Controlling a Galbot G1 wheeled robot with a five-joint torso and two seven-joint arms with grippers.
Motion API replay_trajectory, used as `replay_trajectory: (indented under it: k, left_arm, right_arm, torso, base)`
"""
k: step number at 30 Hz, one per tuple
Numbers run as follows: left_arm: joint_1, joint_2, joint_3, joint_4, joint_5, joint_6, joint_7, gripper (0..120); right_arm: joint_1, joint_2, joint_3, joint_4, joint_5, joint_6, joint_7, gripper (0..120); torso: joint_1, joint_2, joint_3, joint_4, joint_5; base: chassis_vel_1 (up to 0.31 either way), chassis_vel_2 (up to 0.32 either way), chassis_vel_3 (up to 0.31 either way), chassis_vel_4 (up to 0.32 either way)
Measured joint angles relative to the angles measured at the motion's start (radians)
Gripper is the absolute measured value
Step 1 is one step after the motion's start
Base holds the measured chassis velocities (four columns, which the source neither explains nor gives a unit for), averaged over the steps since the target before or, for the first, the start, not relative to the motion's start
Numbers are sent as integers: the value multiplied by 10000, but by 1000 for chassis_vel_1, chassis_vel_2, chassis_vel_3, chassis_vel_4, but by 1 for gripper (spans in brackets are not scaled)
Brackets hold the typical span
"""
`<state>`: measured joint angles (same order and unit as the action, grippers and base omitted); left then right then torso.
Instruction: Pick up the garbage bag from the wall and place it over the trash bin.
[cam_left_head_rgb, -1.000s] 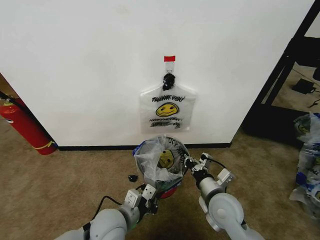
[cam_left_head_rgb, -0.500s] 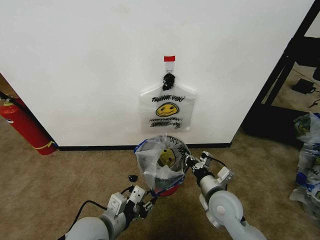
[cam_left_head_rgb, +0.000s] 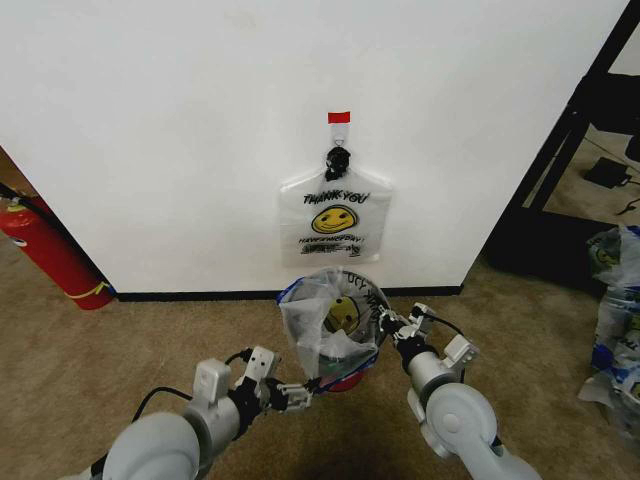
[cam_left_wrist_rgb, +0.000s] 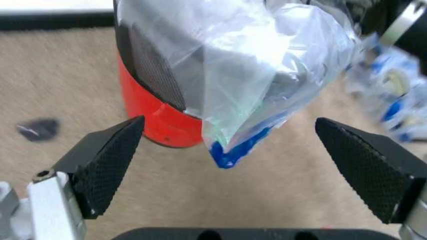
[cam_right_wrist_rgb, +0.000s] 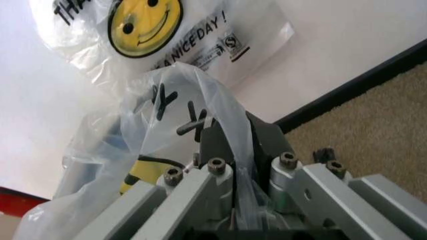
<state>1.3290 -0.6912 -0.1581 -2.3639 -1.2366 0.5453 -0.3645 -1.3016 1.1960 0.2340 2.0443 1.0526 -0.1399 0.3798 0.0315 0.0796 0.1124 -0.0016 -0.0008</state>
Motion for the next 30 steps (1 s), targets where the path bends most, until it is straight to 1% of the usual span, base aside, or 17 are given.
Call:
replay_trajectory:
  k: [3,4,8,12,14,15,17,18,19,21,22,24,25,27,28,29,30]
  left_arm:
    - [114,-163,-163,407,-254,-147,275,98]
    - [116,-187,-161,478,-233,-177,319,98]
    - [-155,-396,88,1329,8,-636,779,98]
    - [-313,-423,215,1633,103,-847,1195,99]
    - [-357,-388,304,1823,337,-955,1629,94]
    - [-354,-376,319,1837,413,-1006,1774,90]
    - [-341,-365,321,1835,463,-1055,1906,88]
    - [-325,-353,320,1824,486,-1086,2007,82]
    - [-302,-338,319,1791,501,-1110,2118,82]
    - [-241,-285,311,1665,531,-1197,2384,70]
    - [-225,-274,310,1620,554,-1235,2464,67]
    - [-216,-276,316,1567,596,-1367,2566,57]
    - [-216,-276,316,1567,596,-1367,2566,57]
    - [-255,-325,358,1566,615,-1500,2581,49]
    - [-271,-337,372,1576,616,-1520,2582,47]
    - [-310,-369,396,1611,619,-1559,2576,41]
    - [-323,-384,408,1636,625,-1576,2566,37]
  right_arm:
    - [42,-33,2,9,23,0,8,2]
    - [42,-37,2,10,26,0,6,2]
    - [9,-56,12,61,76,-6,-21,2]
    - [-17,-64,52,67,87,-10,-23,2]
    - [-37,-104,64,34,89,-14,-23,2]
    - [-38,-119,64,17,90,-21,-23,2]
    - [-33,-125,66,9,89,-28,-23,2]
    - [-20,-130,69,-2,90,-33,-24,2]
    - [-4,-134,70,-17,90,-37,-24,2]
    - [48,-145,70,-77,90,-49,-26,2]
    - [58,-143,70,-95,89,-53,-28,2]
    - [63,-127,70,-127,81,-57,-32,2]
    - [63,-127,70,-127,81,-57,-32,2]
    - [48,-117,72,-134,69,-58,-35,2]
    - [45,-116,73,-134,64,-57,-35,2]
    - [36,-113,76,-133,58,-58,-36,2]
    - [29,-113,79,-131,57,-58,-36,2]
  torso:
    - [0,0,0,4,0]
    - [0,0,0,5,-1]
    - [0,0,0,2,-3]
    - [0,0,0,0,-1]
    - [0,0,0,0,-2]
    - [0,0,0,1,-1]
    - [0,0,0,1,0]
    - [0,0,0,0,0]
    - [0,0,0,1,-1]
    - [0,0,0,3,0]
    - [0,0,0,3,0]
    - [0,0,0,2,0]
    - [0,0,0,2,0]
    - [0,0,0,2,0]
    - [0,0,0,2,-1]
    - [0,0,0,1,-1]
    - [0,0,0,0,-1]
  base:
    - [0,0,0,0]
    - [0,0,0,0]
    - [0,0,0,0]
    - [0,0,0,0]
    - [0,0,0,0]
    - [0,0,0,0]
    - [0,0,0,0]
    - [0,0,0,0]
    - [0,0,0,0]
    - [0,0,0,0]
    - [0,0,0,0]
    - [0,0,0,0]
    - [0,0,0,0]
    - [0,0,0,0]
    - [0,0,0,0]
    - [0,0,0,0]
    - [0,0,0,0]
